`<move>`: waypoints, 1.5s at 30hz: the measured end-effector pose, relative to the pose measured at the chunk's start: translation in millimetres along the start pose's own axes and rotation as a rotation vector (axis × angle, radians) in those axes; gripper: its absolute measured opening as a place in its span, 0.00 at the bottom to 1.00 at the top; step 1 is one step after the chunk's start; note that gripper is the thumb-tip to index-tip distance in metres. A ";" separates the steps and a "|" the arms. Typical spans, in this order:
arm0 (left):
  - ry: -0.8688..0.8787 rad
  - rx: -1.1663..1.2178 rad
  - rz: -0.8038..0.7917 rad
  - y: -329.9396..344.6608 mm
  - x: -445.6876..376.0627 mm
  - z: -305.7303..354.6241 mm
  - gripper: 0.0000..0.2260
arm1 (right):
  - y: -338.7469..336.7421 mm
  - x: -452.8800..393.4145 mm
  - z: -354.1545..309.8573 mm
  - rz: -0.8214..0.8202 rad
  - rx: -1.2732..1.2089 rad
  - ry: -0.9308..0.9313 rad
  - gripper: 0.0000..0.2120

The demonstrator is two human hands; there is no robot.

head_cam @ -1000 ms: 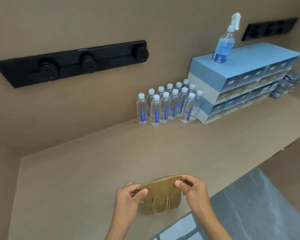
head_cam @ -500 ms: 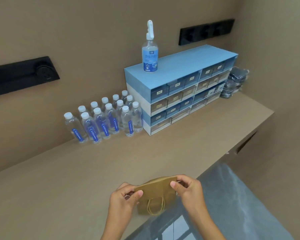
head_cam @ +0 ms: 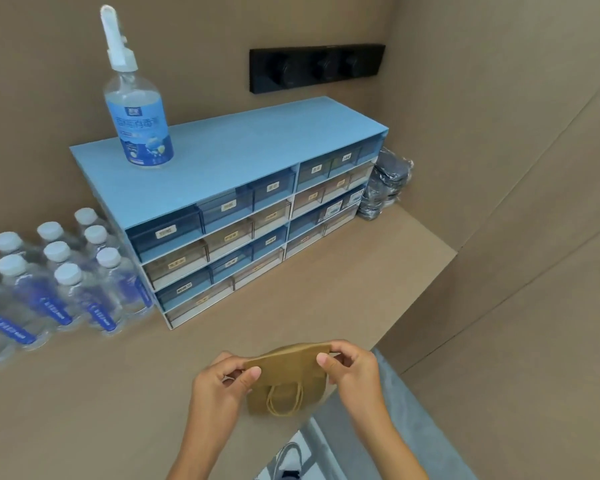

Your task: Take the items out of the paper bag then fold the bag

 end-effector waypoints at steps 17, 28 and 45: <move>-0.082 0.019 0.382 123.7 -132.1 35.4 0.07 | 9.6 -260.8 -35.5 -0.355 0.109 -0.079 0.12; -0.224 -0.064 0.682 174.6 -162.3 34.6 0.13 | 27.1 -345.6 -16.5 -0.592 0.108 -0.034 0.09; -0.279 -0.165 0.679 179.1 -157.3 38.8 0.16 | 14.1 -344.6 -26.4 -0.683 0.085 -0.019 0.22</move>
Point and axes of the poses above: each hand's wrist, its own x-axis away from the middle knuckle, its own y-axis out of the palm, z = x × y, the point moved 6 cm from there along -x, towards the middle knuckle, and after that the axes turned 8 degrees about z, right-handed, at the moved point
